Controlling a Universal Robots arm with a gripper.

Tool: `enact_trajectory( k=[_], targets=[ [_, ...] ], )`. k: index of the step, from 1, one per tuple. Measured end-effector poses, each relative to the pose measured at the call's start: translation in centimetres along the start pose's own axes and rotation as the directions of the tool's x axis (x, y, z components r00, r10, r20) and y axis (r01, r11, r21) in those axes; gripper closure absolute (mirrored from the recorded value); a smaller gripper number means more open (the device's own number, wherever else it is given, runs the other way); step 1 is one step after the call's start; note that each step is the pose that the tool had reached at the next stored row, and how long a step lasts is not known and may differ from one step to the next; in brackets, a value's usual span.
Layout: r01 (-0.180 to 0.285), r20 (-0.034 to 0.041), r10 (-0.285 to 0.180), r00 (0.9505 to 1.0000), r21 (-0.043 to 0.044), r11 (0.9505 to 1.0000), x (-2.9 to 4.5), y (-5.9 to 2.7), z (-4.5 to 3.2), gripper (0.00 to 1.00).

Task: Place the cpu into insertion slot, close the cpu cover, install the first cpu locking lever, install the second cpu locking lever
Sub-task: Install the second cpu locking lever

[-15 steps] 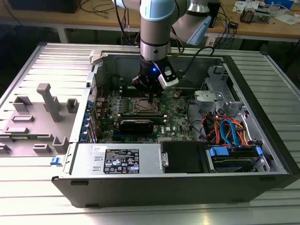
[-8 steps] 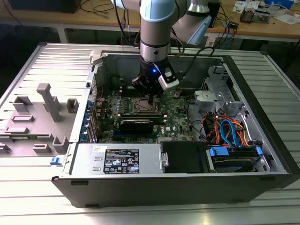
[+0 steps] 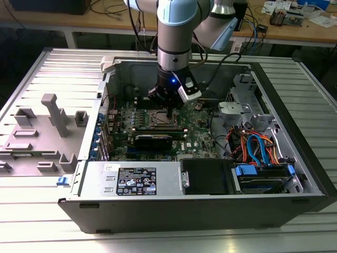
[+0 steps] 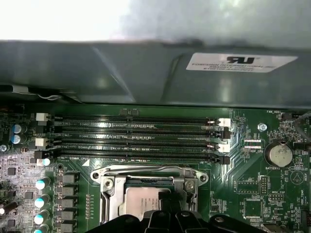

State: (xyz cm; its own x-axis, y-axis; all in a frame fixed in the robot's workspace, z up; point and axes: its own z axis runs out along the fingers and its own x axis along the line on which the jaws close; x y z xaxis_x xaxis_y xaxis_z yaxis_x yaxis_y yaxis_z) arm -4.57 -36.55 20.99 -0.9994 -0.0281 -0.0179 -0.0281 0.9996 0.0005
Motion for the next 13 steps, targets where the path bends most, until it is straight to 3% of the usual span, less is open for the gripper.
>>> enact_trajectory(
  k=[7, 13],
  targets=[
    [0.0, 0.0, 0.0, 1.0, 0.0004, 1.0, -0.01, -0.12, -0.12, 0.89],
    [0.0, 0.0, 0.0, 1.0, 0.0004, 1.0, 0.02, -0.78, -0.12, 0.89]
  ],
)
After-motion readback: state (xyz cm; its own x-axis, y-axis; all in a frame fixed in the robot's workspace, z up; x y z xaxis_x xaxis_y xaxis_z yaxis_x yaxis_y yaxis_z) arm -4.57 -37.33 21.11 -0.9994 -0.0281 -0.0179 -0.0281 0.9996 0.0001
